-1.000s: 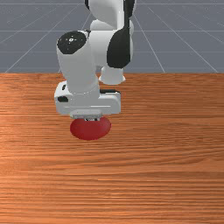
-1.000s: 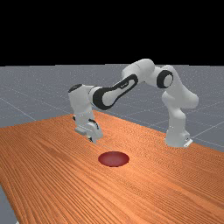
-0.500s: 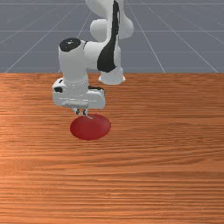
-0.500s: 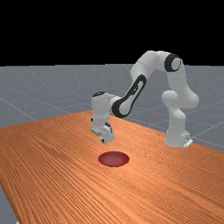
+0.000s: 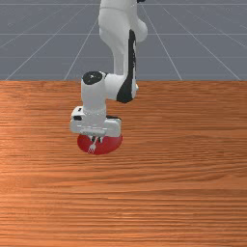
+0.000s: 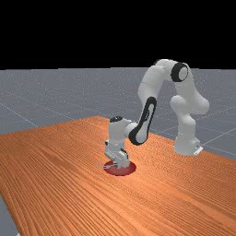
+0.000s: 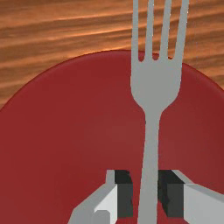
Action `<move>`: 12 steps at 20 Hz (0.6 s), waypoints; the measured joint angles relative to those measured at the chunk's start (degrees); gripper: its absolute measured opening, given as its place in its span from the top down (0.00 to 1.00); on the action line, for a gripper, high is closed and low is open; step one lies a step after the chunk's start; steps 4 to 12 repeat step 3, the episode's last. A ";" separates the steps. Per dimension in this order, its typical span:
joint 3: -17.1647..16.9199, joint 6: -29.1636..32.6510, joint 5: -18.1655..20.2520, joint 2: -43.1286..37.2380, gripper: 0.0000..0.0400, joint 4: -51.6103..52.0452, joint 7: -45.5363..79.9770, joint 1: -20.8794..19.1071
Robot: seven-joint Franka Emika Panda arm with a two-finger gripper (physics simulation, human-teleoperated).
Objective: Put the fork on the plate
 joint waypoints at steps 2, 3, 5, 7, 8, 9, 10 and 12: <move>0.08 1.51 0.17 -0.98 0.77 -3.21 -0.17 0.20; 0.43 5.16 0.57 -1.80 0.77 -6.54 -0.73 0.18; 0.43 5.16 0.57 -1.80 0.77 -6.54 -0.73 0.18; 0.43 5.16 0.57 -1.80 0.77 -6.54 -0.73 0.18; 0.43 5.16 0.57 -1.80 0.77 -6.54 -0.73 0.18; 0.43 5.16 0.57 -1.80 0.77 -6.54 -0.73 0.18; 0.43 5.16 0.57 -1.80 0.77 -6.54 -0.73 0.18; 0.43 5.16 0.57 -1.80 0.77 -6.54 -0.73 0.18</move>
